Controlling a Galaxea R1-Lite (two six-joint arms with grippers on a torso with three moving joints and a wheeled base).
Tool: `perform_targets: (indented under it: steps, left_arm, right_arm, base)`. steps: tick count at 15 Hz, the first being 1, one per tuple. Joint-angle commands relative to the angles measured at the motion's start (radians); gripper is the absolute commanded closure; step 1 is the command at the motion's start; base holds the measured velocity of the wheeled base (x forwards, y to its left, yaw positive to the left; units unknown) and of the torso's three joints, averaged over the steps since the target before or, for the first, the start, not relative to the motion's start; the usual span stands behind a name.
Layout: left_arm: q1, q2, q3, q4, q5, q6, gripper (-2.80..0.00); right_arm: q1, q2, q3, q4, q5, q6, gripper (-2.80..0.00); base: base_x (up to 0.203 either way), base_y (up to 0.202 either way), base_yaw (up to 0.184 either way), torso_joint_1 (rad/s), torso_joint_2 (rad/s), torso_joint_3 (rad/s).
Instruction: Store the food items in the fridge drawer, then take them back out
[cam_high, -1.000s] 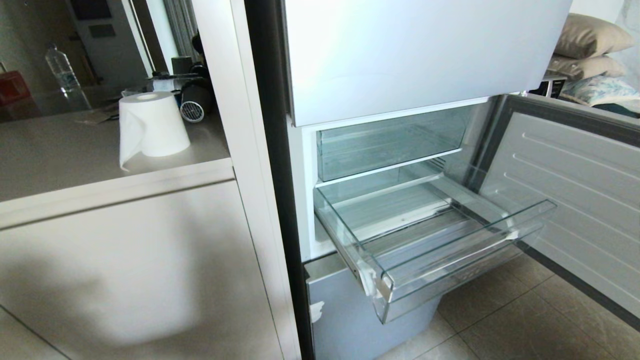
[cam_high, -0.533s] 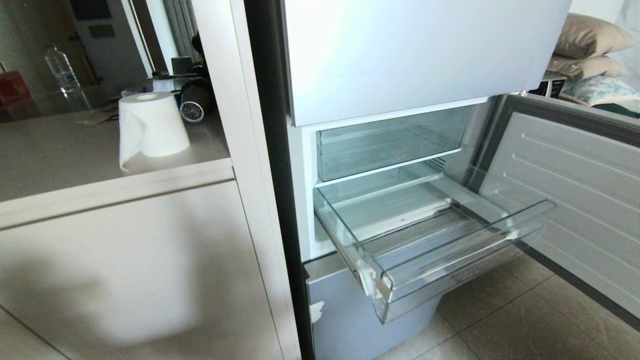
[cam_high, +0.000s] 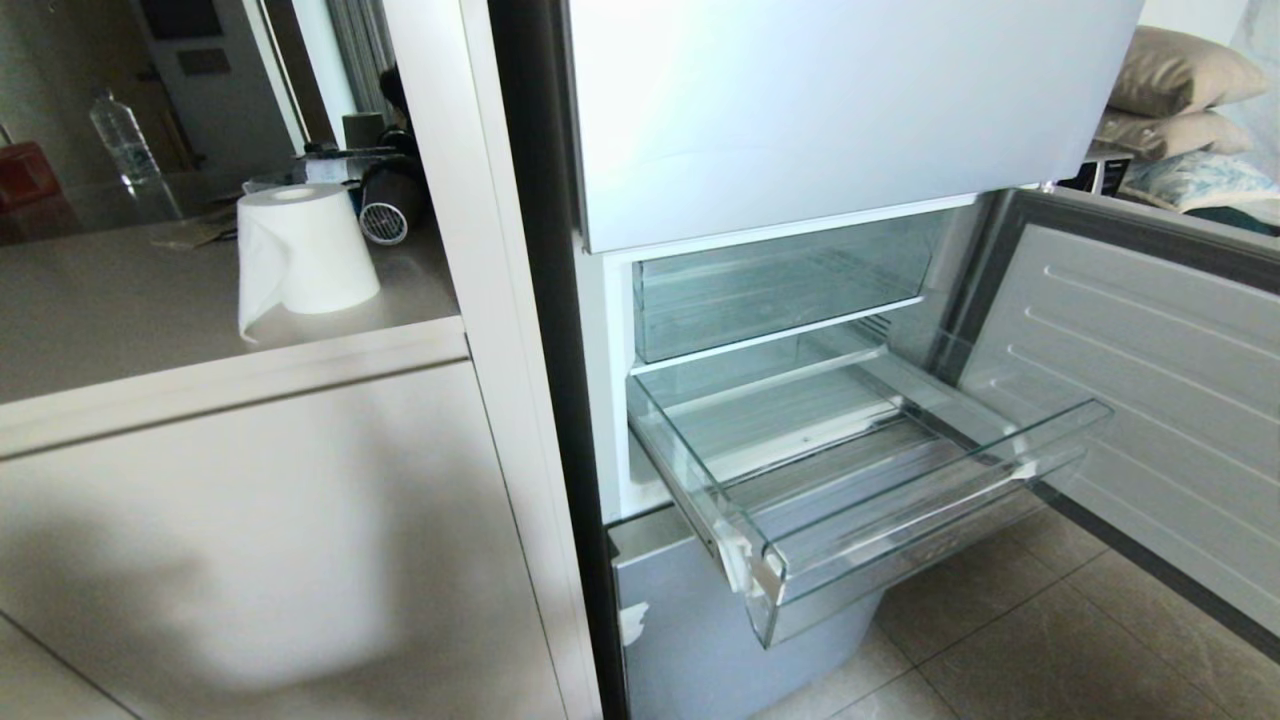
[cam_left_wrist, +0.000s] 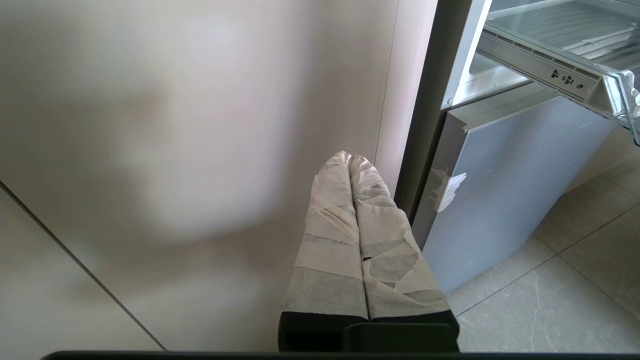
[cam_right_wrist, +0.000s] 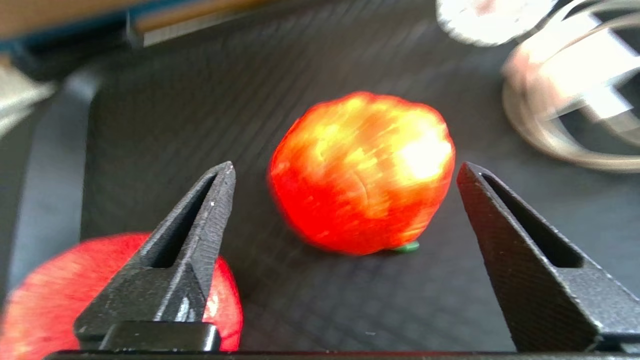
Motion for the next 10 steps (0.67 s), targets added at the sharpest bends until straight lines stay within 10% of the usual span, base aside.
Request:
perform_targets:
  steps: [1,7,8,10]
  left_arm:
    - [0.000,0.000,0.000,-0.001,0.000,0.000,0.00]
    - [0.000,0.000,0.000,0.000,0.000,0.000,0.00]
    - [0.000,0.001,0.000,0.000,0.000,0.000,0.00]
    - [0.000,0.001,0.000,0.000,0.000,0.000,0.00]
  right_arm:
    - [-0.009,-0.061,0.015,-0.004,0.004,0.002,-2.80]
    - [-0.025,-0.407,0.024,0.004,0.053,0.152,-2.80]
    - [-0.024,-0.476,0.020,0.012,0.055,0.176,0.00]
    - [-0.005,-0.598,0.011,0.032,0.057,0.234,0.00]
  base:
    - [0.000,0.000,0.000,0.000,0.00,0.000]
    - [0.000,0.000,0.000,0.000,0.00,0.000]
    - [0.000,0.000,0.000,0.000,0.00,0.000]
    - [0.000,0.000,0.000,0.000,0.00,0.000]
